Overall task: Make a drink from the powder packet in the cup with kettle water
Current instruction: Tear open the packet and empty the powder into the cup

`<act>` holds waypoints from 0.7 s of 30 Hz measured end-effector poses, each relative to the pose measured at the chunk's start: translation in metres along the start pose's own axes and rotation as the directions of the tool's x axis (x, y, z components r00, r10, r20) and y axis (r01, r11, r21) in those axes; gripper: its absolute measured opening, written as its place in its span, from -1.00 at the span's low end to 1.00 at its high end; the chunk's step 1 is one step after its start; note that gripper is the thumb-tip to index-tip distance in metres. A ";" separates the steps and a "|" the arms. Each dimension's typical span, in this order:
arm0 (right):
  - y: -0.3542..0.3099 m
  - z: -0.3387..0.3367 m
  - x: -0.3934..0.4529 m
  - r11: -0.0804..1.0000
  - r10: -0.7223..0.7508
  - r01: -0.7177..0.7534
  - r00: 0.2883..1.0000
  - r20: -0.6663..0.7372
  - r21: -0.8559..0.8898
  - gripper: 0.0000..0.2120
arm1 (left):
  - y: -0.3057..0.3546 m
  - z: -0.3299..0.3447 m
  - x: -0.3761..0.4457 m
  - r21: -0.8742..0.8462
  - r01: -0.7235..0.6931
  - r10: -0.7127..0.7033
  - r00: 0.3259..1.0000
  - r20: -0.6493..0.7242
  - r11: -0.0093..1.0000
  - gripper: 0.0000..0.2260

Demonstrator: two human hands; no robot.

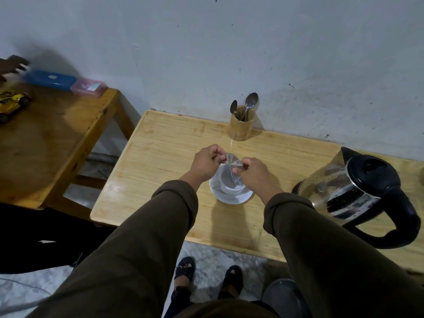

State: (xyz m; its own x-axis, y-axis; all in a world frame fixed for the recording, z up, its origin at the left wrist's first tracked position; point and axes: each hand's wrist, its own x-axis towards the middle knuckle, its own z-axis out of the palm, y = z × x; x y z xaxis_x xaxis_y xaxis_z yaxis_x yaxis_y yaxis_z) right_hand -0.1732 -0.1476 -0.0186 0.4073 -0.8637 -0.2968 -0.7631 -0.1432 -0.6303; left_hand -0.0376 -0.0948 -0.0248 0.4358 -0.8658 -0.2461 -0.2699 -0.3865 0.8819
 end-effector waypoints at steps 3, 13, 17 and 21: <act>-0.001 0.001 0.002 1.000 0.008 -0.008 1.000 -0.020 -0.008 -0.57 | -0.001 0.000 0.002 -0.005 -0.042 0.042 0.999 -0.019 0.999 -0.88; 0.001 0.005 0.001 0.972 0.160 -0.155 0.987 -0.013 0.174 -0.79 | 0.002 -0.003 0.001 -0.045 -0.090 0.088 0.995 -0.050 0.995 -0.85; 0.004 0.005 0.002 0.969 0.186 -0.178 0.982 -0.032 0.169 -0.72 | 0.004 -0.002 0.000 -0.071 -0.087 0.084 0.996 -0.032 0.994 -0.79; 0.005 0.002 0.001 0.968 0.187 -0.179 0.982 -0.032 0.179 -0.71 | 0.007 -0.001 -0.001 0.022 -0.118 0.117 0.993 0.021 0.993 -0.84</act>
State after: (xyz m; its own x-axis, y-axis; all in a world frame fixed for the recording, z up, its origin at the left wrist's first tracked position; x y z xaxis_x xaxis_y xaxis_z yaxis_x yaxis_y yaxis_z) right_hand -0.1754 -0.1482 -0.0236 0.2409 -0.8902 -0.3867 -0.7215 0.1023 -0.6848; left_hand -0.0386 -0.0964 -0.0181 0.3833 -0.9115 -0.1493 -0.3378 -0.2888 0.8958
